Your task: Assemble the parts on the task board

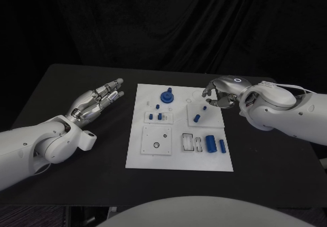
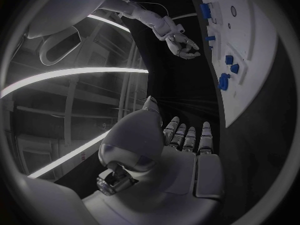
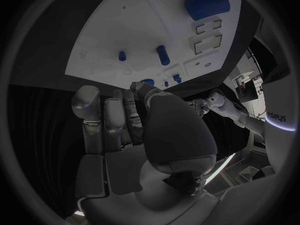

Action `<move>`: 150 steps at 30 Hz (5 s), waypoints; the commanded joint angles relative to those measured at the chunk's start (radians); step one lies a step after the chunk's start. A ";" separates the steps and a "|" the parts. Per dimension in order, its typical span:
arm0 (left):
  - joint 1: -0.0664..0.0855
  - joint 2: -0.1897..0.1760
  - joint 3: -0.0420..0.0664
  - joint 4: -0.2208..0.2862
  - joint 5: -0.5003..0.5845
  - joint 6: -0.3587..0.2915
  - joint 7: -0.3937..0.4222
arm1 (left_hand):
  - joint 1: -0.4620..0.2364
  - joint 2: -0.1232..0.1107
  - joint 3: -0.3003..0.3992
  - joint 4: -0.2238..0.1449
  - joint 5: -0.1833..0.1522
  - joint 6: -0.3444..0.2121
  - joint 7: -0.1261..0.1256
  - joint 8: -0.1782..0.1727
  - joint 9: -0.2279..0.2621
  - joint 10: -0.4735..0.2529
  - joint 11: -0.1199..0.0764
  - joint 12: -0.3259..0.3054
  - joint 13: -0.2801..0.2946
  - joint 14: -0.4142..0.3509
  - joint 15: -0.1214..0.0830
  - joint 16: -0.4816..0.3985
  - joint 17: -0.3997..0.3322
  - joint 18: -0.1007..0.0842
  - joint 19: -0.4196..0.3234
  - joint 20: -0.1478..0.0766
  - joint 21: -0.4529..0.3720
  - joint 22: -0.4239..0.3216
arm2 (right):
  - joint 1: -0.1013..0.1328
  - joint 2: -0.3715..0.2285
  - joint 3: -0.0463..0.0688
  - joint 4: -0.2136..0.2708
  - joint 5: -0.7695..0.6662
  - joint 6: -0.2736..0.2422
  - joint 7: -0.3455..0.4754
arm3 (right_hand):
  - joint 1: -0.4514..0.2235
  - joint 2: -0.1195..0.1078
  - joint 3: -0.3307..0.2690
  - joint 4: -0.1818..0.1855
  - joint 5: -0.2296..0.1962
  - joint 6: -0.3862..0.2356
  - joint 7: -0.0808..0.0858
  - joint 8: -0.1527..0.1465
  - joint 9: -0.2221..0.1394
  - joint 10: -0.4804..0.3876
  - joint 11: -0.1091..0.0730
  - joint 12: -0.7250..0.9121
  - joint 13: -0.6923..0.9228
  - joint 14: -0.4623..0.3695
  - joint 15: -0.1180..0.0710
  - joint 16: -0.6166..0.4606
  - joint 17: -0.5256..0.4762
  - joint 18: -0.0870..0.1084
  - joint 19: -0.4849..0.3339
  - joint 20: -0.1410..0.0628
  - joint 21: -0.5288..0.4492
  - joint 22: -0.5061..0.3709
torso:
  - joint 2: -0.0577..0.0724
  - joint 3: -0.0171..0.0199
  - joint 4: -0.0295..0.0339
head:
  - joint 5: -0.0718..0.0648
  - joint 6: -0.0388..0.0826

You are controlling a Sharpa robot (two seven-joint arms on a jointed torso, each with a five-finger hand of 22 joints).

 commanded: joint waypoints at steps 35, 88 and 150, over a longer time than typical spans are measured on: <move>-0.008 0.010 0.001 0.010 0.061 0.060 0.220 | 0.099 0.016 0.009 -0.016 0.113 0.037 0.001 0.000 0.002 0.008 0.068 -0.003 0.001 0.001 0.082 -0.007 -0.001 0.025 0.018 0.091 0.001 -0.019 | -0.052 0.026 0.001 -0.080 -0.004 -0.008 -0.002 | -0.026 -0.009 -0.045 0.000 -0.069 -0.050 -0.048 -0.008 0.047 -0.056 0.001 0.096 0.030 -0.057 0.006 -0.046 -0.095 -0.004 -0.039 0.006 -0.051 0.104 | 0.003 -0.0080 0.0013 | 0.014 0.000; -0.037 0.036 0.001 -0.032 0.061 0.100 0.193 | 0.156 0.019 0.031 -0.062 0.181 0.036 -0.006 0.000 0.003 0.012 0.095 0.003 0.002 0.009 0.124 -0.002 0.003 0.032 0.037 0.141 0.009 -0.011 | -0.086 0.092 0.001 -0.159 0.042 0.035 0.051 | 0.055 -0.002 0.032 -0.018 -0.067 0.026 0.034 -0.003 0.021 0.173 -0.009 -0.104 -0.259 -0.008 -0.008 0.013 -0.116 -0.025 0.028 -0.009 0.081 0.132 | 0.003 -0.0088 0.0017 | 0.017 0.000; -0.045 0.043 0.001 -0.042 0.061 0.113 0.169 | 0.165 0.027 0.050 -0.088 0.225 0.053 0.005 0.003 0.006 0.022 0.102 0.015 0.005 0.029 0.153 0.008 0.009 0.032 0.067 0.165 0.024 0.014 | -0.007 0.040 0.001 -0.043 0.042 -0.084 0.031 | 0.098 0.043 -0.006 -0.064 -0.119 0.156 0.033 0.059 0.066 0.310 -0.040 -0.099 -0.284 0.025 -0.014 0.048 -0.095 -0.036 0.057 -0.016 0.156 0.146 | 0.003 -0.0094 0.0021 | 0.036 0.000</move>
